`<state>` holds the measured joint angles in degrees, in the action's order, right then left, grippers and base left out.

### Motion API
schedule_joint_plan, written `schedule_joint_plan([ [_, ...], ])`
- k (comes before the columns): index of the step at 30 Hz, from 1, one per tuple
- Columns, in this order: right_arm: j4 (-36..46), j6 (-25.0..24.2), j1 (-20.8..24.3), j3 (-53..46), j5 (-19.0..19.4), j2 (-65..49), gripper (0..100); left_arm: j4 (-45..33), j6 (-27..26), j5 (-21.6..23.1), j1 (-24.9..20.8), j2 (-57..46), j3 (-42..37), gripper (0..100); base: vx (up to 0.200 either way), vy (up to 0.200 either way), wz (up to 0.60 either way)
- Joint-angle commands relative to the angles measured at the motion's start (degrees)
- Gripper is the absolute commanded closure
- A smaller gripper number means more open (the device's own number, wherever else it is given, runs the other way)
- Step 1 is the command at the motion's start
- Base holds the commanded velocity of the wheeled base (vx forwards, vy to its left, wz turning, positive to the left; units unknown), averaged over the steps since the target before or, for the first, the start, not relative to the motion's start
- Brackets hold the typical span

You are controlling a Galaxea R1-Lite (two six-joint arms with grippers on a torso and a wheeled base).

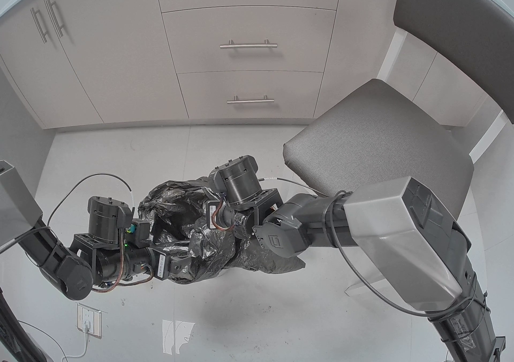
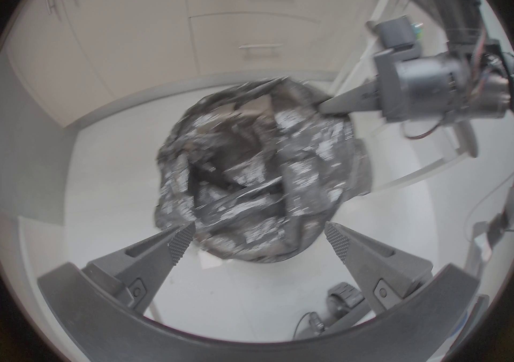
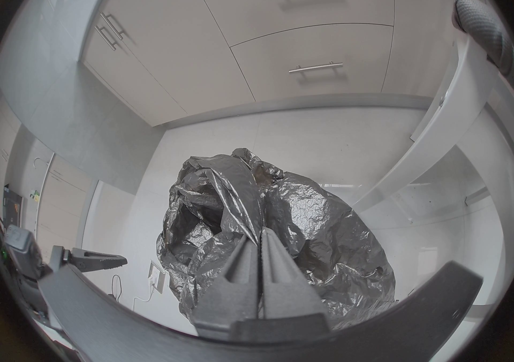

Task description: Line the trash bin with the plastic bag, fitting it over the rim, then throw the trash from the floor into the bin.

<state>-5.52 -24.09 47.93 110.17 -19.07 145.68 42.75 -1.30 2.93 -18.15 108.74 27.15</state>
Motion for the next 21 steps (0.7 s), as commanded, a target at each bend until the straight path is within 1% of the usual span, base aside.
schedule_joint_plan([
  [1, -0.10, -0.43, -0.12, -0.04, -0.01, -0.48, 100, 7.17, -0.19, 4.98, -2.33, 1.04, -3.59, 0, 0.000, 0.000, 0.00],
  [7, -0.19, -0.43, -0.21, 0.14, -0.01, -0.48, 100, 20.18, -0.28, 5.07, -6.90, 6.48, -8.43, 0, 0.000, 0.000, 0.00],
  [9, -1.07, -0.26, -0.21, 0.05, 0.08, -0.48, 100, 25.89, -0.54, 4.90, -8.57, 9.21, -9.83, 0, 0.000, 0.000, 0.00],
  [13, -2.12, 0.01, -0.21, -0.04, 0.08, -0.57, 100, 32.13, -4.06, 4.37, -9.89, 14.31, -10.45, 0, 0.000, 0.000, 0.00],
  [14, -2.12, 0.01, -0.21, -0.04, -0.01, -0.57, 100, 32.31, -4.23, 4.37, -9.89, 14.39, -10.45, 0, 0.000, 0.000, 0.00],
  [16, -2.04, -0.08, -0.21, -0.30, 0.08, -1.19, 100, 37.32, -4.41, 4.28, -11.38, 15.98, -11.42, 0, 0.000, 0.000, 0.00],
  [18, -2.04, -0.08, -0.21, -0.39, 0.08, -1.27, 100, 38.90, -4.41, 4.19, -11.91, 16.06, -11.59, 0, 0.000, 0.000, 0.00],
  [21, -2.04, 0.01, -0.21, -0.30, 0.08, -1.27, 100, 38.90, -4.32, 4.19, -11.99, 16.33, -11.15, 0, 0.000, 0.000, 0.00],
])
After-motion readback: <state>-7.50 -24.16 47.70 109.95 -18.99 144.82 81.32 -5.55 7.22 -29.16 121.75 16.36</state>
